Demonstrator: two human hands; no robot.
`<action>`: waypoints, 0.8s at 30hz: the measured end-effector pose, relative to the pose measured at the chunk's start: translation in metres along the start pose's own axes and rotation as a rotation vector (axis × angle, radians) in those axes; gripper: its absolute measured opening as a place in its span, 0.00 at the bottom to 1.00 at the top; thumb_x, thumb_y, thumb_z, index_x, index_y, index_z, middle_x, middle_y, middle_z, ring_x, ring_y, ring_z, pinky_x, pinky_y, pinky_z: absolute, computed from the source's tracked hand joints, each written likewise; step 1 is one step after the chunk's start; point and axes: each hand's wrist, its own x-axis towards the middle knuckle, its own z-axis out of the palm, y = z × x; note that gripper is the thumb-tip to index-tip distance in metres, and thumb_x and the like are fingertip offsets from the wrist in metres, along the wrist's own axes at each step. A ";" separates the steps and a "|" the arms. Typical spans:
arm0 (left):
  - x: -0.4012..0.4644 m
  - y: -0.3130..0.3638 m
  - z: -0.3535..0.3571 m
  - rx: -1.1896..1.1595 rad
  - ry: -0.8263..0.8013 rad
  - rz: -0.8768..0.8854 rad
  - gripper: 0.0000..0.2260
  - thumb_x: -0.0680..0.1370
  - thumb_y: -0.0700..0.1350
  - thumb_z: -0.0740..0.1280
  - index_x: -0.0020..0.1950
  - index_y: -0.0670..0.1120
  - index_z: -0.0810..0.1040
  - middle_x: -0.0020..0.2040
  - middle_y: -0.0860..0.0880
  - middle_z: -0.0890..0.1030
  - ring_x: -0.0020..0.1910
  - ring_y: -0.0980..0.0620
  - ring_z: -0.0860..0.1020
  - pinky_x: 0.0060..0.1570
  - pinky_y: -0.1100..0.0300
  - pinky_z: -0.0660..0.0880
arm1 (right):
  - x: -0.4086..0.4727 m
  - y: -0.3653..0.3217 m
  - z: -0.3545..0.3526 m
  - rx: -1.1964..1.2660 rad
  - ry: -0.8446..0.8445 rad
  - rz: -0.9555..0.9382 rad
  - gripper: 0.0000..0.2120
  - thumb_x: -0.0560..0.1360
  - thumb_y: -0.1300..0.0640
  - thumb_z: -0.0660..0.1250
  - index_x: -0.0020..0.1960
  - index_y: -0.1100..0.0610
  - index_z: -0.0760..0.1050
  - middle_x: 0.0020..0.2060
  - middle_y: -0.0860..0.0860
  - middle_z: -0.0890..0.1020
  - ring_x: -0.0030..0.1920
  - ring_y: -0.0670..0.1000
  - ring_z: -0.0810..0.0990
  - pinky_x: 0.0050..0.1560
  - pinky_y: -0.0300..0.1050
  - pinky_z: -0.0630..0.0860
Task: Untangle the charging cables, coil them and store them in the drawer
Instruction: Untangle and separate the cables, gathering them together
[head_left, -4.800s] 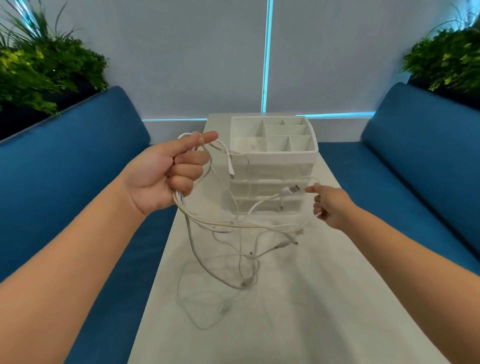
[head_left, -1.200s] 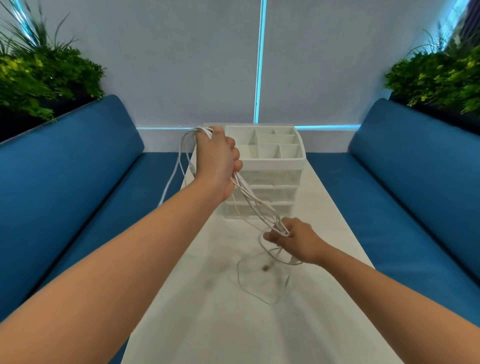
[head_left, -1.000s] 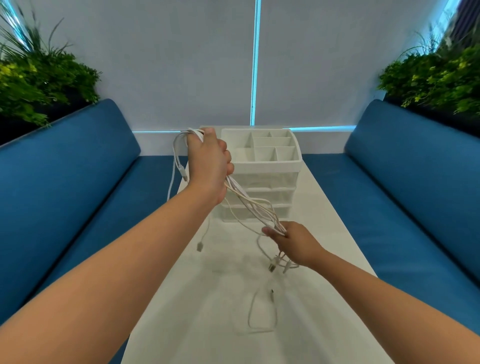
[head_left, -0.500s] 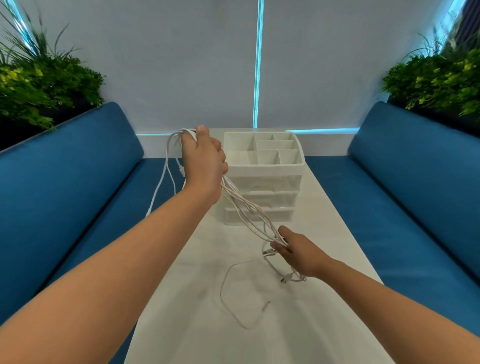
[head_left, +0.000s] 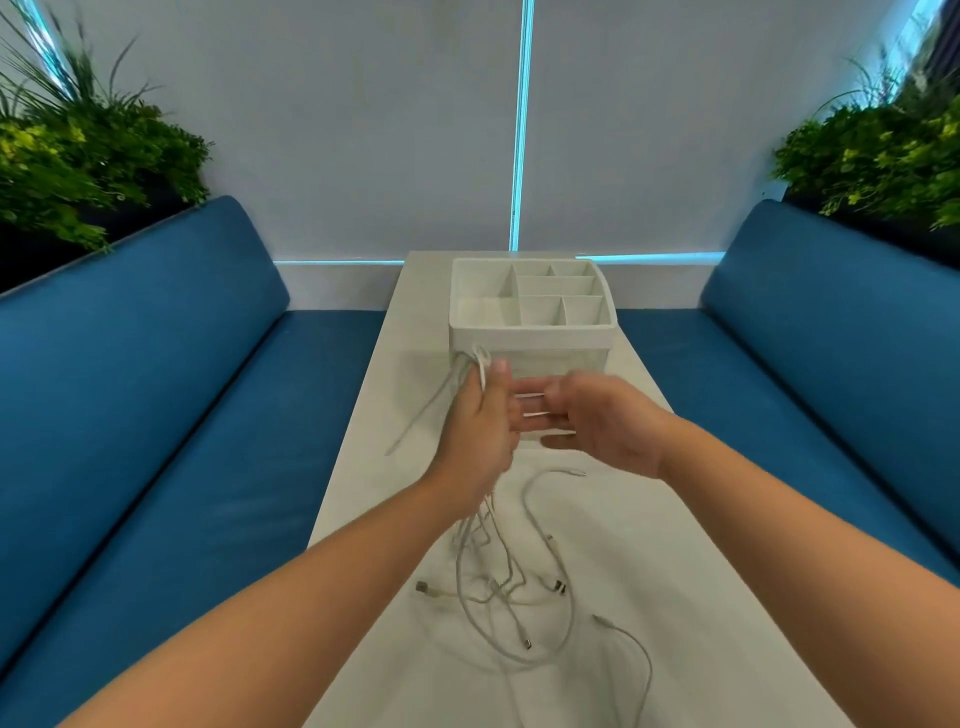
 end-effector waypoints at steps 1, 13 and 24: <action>-0.004 -0.004 0.004 0.021 -0.025 0.007 0.14 0.85 0.55 0.51 0.46 0.51 0.68 0.22 0.58 0.70 0.19 0.62 0.65 0.21 0.68 0.60 | 0.003 -0.004 0.005 0.063 0.014 0.034 0.28 0.68 0.43 0.65 0.61 0.60 0.76 0.52 0.54 0.81 0.53 0.54 0.79 0.60 0.51 0.69; -0.027 -0.053 0.013 0.170 -0.215 -0.007 0.13 0.86 0.51 0.52 0.44 0.49 0.67 0.29 0.57 0.66 0.25 0.59 0.62 0.27 0.65 0.61 | 0.013 -0.004 0.038 0.156 0.113 0.235 0.11 0.79 0.52 0.66 0.42 0.57 0.74 0.30 0.49 0.75 0.34 0.49 0.75 0.23 0.37 0.71; -0.047 -0.079 0.009 0.692 -0.429 0.054 0.16 0.83 0.61 0.49 0.46 0.52 0.65 0.33 0.51 0.70 0.31 0.52 0.68 0.38 0.53 0.67 | 0.027 0.010 0.026 0.319 0.228 0.347 0.10 0.81 0.54 0.62 0.48 0.60 0.75 0.27 0.47 0.69 0.22 0.42 0.63 0.26 0.36 0.67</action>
